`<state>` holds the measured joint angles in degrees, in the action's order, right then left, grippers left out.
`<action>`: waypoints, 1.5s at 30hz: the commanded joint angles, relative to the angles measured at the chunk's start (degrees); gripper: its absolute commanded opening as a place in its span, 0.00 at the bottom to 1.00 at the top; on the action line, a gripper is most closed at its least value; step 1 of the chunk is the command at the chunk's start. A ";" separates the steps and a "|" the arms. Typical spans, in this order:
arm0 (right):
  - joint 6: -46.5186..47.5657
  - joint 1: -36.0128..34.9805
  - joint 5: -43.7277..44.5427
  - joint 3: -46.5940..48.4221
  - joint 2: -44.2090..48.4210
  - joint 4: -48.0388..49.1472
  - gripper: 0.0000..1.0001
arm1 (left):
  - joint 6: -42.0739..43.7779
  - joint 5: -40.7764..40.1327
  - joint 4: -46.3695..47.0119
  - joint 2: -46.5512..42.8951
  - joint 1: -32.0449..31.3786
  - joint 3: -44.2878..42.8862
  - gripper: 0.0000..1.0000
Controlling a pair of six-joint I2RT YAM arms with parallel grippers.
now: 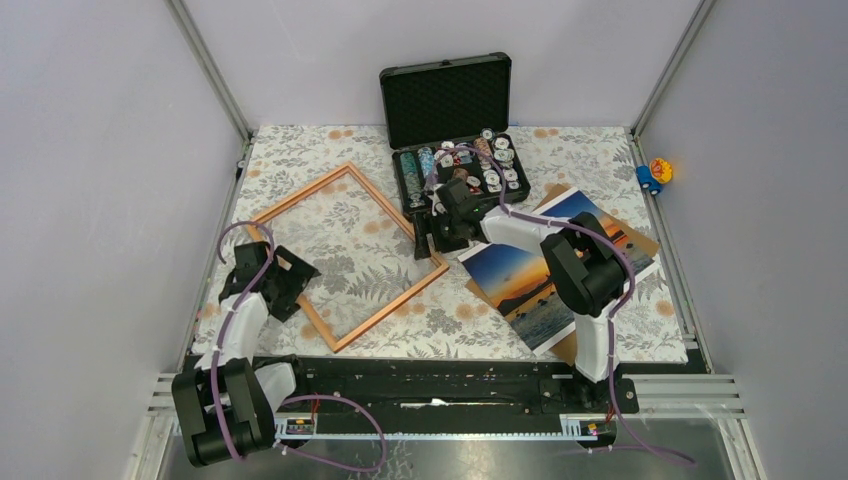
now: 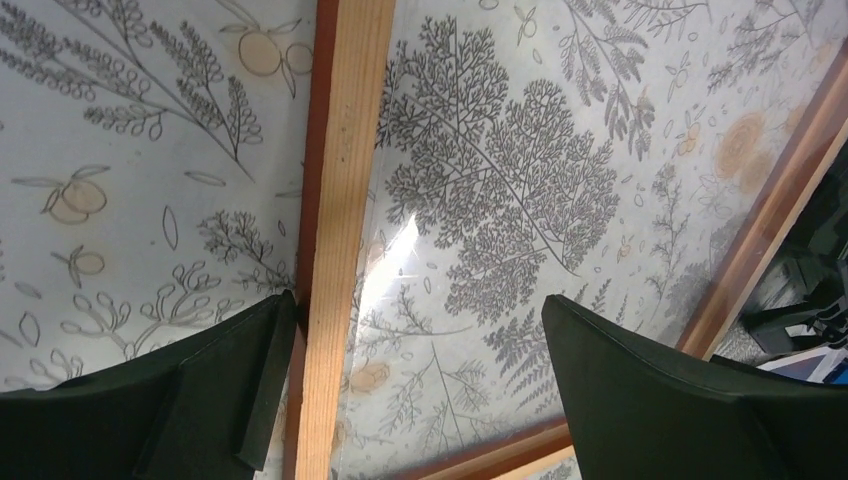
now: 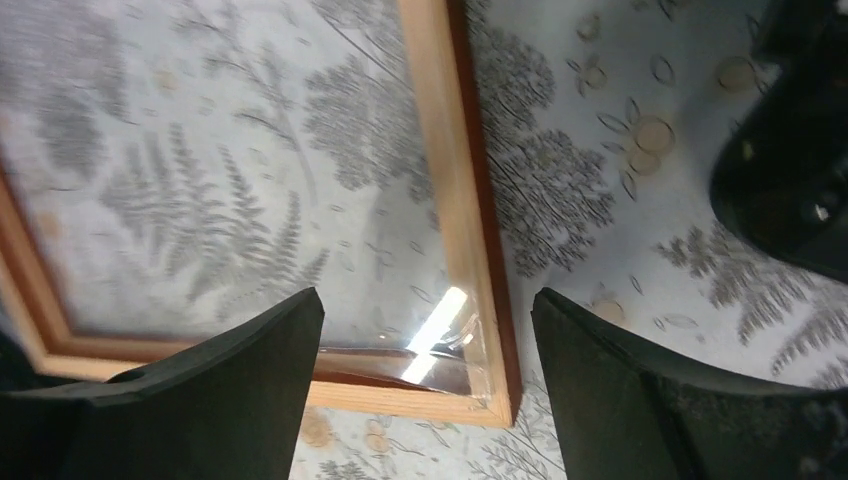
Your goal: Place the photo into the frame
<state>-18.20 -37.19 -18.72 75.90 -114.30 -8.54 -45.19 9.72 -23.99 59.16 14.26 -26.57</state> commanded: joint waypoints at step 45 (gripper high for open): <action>-16.92 -40.27 28.32 35.40 -21.17 -15.56 0.60 | 4.67 -21.47 -27.16 -1.48 -0.37 -32.62 0.99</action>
<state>-35.48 -76.66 4.84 107.09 -133.56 -19.38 -41.36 -11.77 -51.72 59.59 13.89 -59.37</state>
